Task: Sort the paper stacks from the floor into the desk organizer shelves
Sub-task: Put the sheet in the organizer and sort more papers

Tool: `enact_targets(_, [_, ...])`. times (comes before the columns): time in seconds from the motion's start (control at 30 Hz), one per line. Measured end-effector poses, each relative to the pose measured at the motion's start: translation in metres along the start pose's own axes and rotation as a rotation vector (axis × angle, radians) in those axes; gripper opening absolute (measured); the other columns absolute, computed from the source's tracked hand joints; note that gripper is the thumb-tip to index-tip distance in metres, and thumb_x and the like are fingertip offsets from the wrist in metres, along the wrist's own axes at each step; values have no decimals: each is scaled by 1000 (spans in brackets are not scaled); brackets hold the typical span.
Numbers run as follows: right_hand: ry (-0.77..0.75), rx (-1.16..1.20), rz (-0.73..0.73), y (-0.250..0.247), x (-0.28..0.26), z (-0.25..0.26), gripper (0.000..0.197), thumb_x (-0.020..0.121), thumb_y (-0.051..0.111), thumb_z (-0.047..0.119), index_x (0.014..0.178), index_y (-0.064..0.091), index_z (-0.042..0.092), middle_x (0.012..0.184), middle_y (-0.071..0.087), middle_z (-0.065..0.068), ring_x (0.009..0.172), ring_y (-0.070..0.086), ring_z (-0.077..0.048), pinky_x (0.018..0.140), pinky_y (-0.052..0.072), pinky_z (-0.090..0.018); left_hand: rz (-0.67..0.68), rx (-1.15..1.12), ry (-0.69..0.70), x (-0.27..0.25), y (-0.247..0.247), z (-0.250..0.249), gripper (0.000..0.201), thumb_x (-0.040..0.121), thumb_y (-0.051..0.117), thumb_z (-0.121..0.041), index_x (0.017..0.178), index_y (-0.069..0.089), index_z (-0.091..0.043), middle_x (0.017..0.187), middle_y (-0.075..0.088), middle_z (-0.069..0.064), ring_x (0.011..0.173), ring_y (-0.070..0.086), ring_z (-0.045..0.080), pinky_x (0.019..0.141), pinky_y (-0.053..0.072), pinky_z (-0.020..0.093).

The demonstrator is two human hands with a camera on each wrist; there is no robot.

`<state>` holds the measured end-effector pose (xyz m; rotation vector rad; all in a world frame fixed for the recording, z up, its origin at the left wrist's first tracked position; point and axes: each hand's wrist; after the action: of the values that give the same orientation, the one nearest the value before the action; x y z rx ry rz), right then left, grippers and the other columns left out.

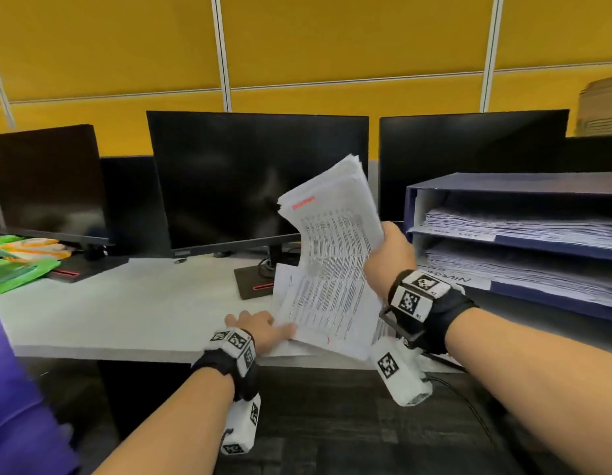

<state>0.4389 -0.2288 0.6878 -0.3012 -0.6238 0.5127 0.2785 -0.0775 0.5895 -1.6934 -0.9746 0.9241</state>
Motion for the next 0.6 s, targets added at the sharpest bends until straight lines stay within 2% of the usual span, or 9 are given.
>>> enact_targets(0.07, [10, 34, -19, -2, 3, 0, 30, 87, 53, 1, 113, 51, 16, 96, 52, -1, 89, 56, -24, 79, 52, -35, 9, 90, -34, 5, 3, 3, 74, 63, 45, -84, 120, 49, -37, 128, 47, 1, 126, 39, 29, 106, 30, 49])
enact_targets(0.17, [-3, 55, -45, -7, 4, 3, 33, 87, 49, -2, 116, 50, 14, 96, 50, -2, 85, 52, -22, 75, 49, -32, 5, 38, -79, 2, -12, 7, 58, 69, 61, -55, 115, 57, -19, 119, 57, 5, 114, 52, 27, 100, 42, 39])
enact_targets(0.23, [-16, 69, -41, -9, 4, 5, 34, 87, 49, -2, 116, 49, 15, 98, 52, -2, 84, 52, -21, 73, 49, -33, 2, 33, -140, 1, -22, 16, 37, 77, 65, -34, 106, 63, -10, 101, 63, 6, 98, 62, 25, 88, 50, 30])
enact_targets(0.27, [-27, 70, -29, -10, 4, 6, 35, 88, 50, -1, 117, 49, 16, 100, 53, -2, 84, 53, -21, 73, 51, -34, -2, 33, -157, 1, -26, 22, 35, 78, 69, -31, 105, 65, -9, 96, 63, 6, 93, 63, 24, 83, 51, 27])
enact_targets(0.37, [-45, 36, -8, -10, 4, 9, 35, 88, 53, 1, 116, 48, 20, 98, 53, 0, 85, 54, -21, 77, 55, -38, 33, 64, -168, -4, -29, 30, 43, 79, 72, -37, 112, 65, -11, 105, 65, 7, 99, 63, 23, 85, 50, 28])
enact_targets(0.4, [-45, 32, -6, -12, 2, 10, 34, 88, 54, 1, 115, 48, 20, 98, 52, 0, 85, 54, -20, 76, 55, -38, 34, 81, -164, -7, -28, 30, 41, 84, 70, -34, 117, 64, -10, 114, 65, 8, 107, 63, 23, 87, 49, 27])
enact_targets(0.47, [-46, 36, -5, -14, 0, 10, 33, 88, 54, -1, 113, 48, 19, 97, 52, 1, 84, 54, -20, 71, 52, -34, -17, 42, -148, -12, -27, 30, 40, 88, 66, -25, 122, 63, -5, 125, 64, 8, 116, 60, 21, 81, 46, 23])
enact_targets(0.53, [-30, 18, -2, -18, -2, 11, 32, 88, 52, -2, 113, 48, 18, 96, 51, 0, 84, 53, -21, 70, 49, -33, -70, -61, -137, -18, -30, 37, 36, 90, 63, -20, 121, 63, -2, 125, 64, 12, 116, 61, 23, 76, 43, 23])
enact_targets(0.6, [-20, 10, -6, -22, -3, 10, 34, 88, 51, -2, 114, 48, 18, 95, 50, 0, 85, 55, -23, 73, 52, -36, -165, -205, -114, -21, -39, 51, 29, 91, 58, -16, 115, 65, -2, 121, 64, 15, 112, 60, 29, 81, 44, 27])
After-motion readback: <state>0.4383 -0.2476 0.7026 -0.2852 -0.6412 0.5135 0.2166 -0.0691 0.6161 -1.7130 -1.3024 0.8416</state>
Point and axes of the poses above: each hand's wrist, its own x-axis towards the middle knuckle, its own y-axis out of the palm, z = x × y
